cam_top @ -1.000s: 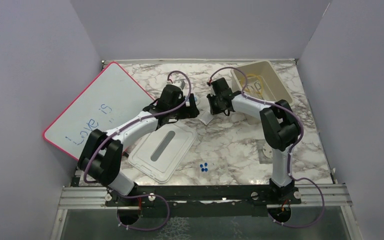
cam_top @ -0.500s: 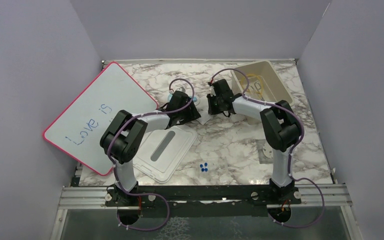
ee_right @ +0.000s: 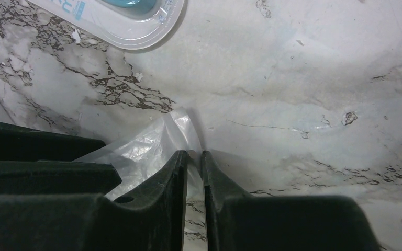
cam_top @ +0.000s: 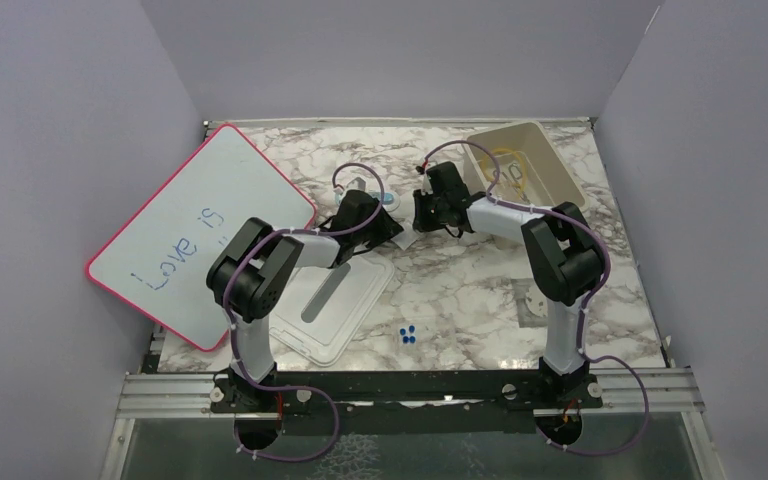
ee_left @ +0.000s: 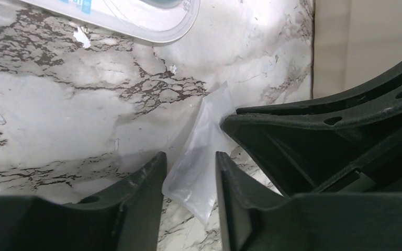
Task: Organize the chemistry lab equipment
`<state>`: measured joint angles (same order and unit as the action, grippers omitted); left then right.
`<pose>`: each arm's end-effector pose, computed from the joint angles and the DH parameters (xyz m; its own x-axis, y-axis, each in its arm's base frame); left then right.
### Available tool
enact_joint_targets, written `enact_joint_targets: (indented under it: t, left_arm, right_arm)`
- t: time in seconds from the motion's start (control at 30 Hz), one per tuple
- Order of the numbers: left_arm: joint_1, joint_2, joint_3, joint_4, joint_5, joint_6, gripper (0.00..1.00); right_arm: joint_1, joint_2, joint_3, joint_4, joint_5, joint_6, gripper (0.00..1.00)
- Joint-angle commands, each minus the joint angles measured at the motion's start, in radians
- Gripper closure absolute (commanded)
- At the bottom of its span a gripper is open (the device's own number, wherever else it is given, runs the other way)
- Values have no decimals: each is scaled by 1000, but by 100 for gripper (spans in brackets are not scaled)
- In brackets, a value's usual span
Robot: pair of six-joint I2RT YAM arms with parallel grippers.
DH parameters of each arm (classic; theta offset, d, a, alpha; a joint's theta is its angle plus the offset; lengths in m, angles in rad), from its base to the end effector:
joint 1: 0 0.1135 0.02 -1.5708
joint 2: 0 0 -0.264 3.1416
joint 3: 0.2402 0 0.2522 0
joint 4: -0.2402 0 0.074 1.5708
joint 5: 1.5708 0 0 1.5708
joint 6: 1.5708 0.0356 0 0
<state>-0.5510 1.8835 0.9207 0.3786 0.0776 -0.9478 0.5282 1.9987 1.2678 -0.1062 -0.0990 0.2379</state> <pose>0.3238 -0.2022 0.1375 -0.7428 -0.4939 -0.4520 -0.0449 0.7104 -0.7024 0.3655 0.2174 0.1536 -0.7551 -0.1691 -0.6335 -0.3918 0.8911 0.2291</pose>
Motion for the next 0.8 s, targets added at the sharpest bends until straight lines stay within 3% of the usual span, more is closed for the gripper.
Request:
enact_joint_targets:
  t: [0.0,0.17,0.33,0.5,0.77]
  left_arm:
    - [-3,-3,-32,88,3,-1,64]
    - [-2,-32,-42,109,50,46,78]
    - [-3,-61,-37,112,141,87,100]
    - [29,-162,-43,111,282,32,100]
    - [55,-342,-31,82,357,-12,100]
  right_arm:
    - [6,28,-48,-91,-46,16,80]
    - [6,10,-46,-87,-33,23,80]
    - [5,-45,-56,-72,-13,45,79]
    - [1,-224,-82,-121,89,180,72]
    - [2,-600,-236,6,7,340,54]
